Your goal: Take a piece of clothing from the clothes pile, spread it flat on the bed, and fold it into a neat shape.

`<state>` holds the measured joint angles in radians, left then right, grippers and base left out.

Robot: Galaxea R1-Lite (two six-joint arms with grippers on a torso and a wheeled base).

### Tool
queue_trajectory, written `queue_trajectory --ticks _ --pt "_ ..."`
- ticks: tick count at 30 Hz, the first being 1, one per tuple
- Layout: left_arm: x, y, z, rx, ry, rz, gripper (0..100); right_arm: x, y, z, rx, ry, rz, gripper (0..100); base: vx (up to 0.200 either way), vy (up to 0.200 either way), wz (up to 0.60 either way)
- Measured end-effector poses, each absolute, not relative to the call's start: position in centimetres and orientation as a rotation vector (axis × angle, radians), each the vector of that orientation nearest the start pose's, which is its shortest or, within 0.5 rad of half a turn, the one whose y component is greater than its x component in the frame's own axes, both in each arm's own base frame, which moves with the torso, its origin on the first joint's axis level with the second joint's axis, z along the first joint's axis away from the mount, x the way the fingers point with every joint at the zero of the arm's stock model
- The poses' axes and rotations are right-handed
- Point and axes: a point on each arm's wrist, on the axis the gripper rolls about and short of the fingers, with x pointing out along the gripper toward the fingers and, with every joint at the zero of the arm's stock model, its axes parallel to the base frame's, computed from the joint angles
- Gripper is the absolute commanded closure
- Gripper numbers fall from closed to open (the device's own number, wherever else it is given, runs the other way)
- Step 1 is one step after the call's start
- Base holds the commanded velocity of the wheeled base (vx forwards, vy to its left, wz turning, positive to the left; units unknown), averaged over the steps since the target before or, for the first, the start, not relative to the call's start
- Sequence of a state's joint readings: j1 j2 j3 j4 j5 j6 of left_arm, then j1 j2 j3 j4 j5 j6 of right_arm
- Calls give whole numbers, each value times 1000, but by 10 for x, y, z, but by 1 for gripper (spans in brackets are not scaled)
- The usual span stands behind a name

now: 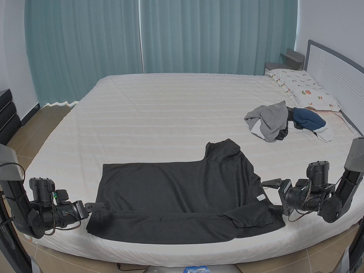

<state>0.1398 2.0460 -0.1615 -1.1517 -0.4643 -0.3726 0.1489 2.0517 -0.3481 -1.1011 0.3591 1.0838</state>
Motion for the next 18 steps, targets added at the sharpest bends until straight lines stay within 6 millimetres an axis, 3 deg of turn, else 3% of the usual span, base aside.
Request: queue_trajectory --ticks 18 --pt "228 17 10 -588 769 -181 0 270 47 27 1090 804 107 0 0 0 0"
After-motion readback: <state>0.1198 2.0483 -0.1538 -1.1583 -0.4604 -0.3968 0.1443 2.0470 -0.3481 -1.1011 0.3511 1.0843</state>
